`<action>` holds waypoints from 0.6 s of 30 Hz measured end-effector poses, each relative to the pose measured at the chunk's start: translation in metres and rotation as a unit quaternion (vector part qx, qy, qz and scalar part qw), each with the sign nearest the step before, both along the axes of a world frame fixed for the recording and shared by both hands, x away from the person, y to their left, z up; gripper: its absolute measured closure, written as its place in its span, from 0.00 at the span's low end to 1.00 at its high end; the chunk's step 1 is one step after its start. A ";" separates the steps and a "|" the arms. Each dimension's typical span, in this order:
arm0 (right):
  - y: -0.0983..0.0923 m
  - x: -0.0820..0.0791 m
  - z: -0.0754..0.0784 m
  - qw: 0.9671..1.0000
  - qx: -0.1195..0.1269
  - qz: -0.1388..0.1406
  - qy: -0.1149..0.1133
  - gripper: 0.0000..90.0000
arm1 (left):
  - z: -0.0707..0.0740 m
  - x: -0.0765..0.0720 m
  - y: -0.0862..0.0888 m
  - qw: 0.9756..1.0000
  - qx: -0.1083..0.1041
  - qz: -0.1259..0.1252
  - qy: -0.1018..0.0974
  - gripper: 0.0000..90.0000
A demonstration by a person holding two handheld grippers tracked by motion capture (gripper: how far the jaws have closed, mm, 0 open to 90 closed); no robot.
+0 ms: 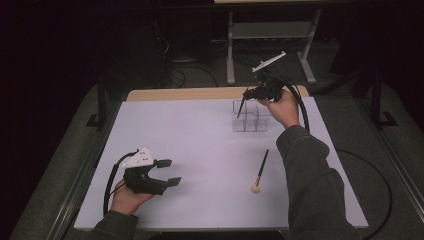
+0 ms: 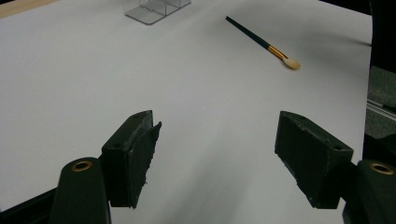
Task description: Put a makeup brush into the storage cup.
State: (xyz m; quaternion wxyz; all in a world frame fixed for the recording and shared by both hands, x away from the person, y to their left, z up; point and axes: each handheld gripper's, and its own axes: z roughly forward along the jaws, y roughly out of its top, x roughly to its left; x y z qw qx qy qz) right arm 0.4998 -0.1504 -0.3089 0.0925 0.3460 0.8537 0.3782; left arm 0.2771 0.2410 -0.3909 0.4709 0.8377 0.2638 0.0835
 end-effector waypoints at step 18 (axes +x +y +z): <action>-0.001 -0.005 -0.006 1.000 0.003 0.004 0.008 0.90 | 0.000 0.000 0.000 1.000 -0.002 0.004 -0.002 0.30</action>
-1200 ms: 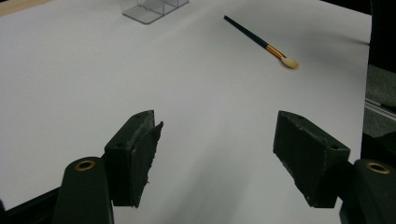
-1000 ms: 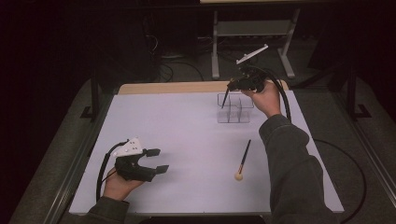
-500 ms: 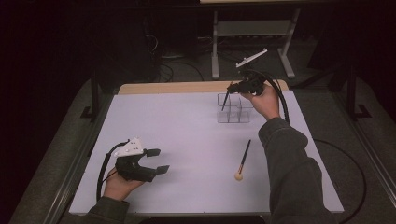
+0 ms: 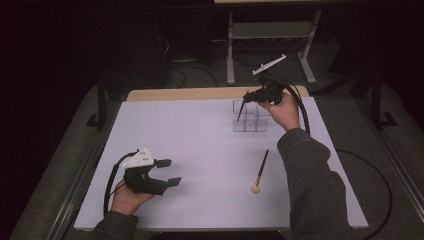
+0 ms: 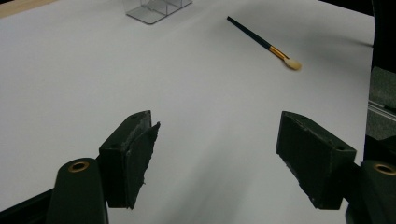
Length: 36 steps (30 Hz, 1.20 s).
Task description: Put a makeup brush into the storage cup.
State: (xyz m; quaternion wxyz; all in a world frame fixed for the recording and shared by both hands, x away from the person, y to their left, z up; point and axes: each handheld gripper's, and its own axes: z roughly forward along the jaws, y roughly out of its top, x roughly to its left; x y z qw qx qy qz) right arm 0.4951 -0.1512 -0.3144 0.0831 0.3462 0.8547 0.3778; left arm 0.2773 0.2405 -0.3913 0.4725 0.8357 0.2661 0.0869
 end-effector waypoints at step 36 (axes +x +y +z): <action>-0.027 -0.035 -0.015 0.998 0.065 0.000 -0.001 0.74 | 0.000 0.000 -0.007 1.000 0.001 -0.012 0.004 0.30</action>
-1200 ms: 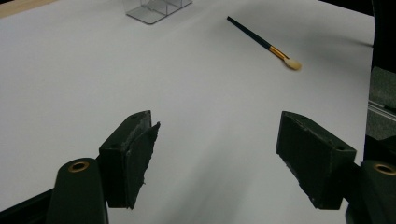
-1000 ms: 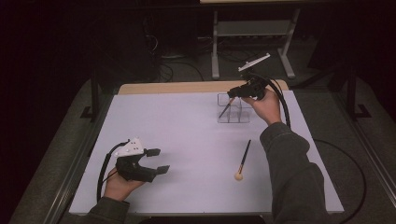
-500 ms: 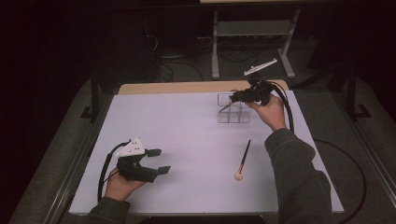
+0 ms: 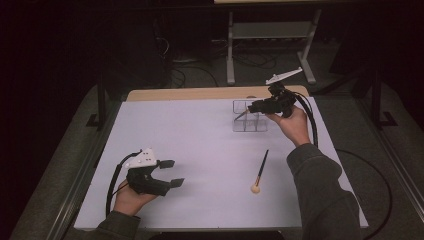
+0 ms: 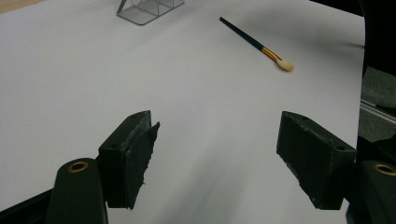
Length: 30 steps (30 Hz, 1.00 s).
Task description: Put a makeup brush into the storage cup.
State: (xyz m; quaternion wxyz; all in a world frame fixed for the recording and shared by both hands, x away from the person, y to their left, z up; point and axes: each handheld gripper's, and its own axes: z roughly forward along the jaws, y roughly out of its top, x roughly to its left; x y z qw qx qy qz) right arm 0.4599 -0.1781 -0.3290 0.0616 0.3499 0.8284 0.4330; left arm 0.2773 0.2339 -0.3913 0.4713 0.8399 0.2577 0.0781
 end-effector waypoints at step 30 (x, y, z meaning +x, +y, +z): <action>-0.019 -0.025 -0.013 1.000 0.013 -0.001 0.005 0.67 | 0.000 0.001 -0.002 1.000 -0.006 0.000 0.004 0.29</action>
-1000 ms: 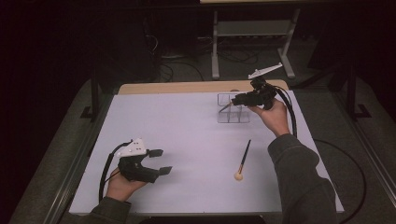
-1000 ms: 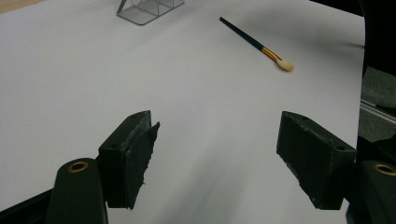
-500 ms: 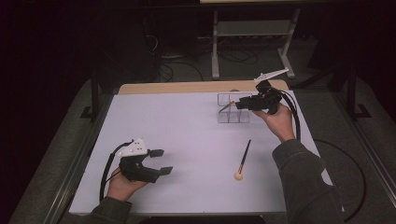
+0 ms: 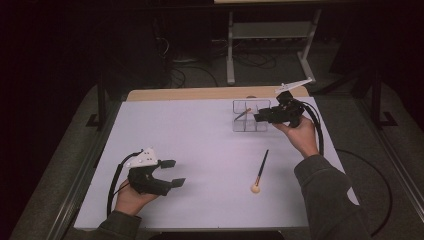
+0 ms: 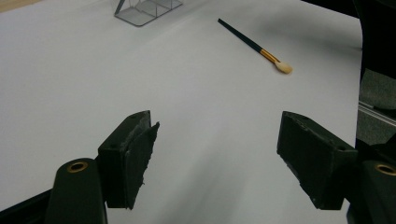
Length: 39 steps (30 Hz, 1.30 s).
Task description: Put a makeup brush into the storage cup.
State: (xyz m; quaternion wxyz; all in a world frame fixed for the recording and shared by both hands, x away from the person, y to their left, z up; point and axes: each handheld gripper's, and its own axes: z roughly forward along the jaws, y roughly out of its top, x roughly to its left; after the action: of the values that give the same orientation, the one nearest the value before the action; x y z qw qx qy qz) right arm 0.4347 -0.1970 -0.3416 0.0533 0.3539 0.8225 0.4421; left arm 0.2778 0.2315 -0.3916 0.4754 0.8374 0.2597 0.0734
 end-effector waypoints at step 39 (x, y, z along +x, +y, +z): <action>-0.015 -0.029 -0.014 1.000 0.004 0.005 0.003 0.55 | 0.000 0.001 -0.006 1.000 0.002 -0.001 0.001 0.29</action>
State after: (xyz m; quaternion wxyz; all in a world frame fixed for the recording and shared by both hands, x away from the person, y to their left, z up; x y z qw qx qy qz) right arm 0.4058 -0.2116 -0.3554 0.0470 0.3511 0.8229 0.4441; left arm 0.2790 0.2255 -0.3915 0.4739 0.8385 0.2591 0.0719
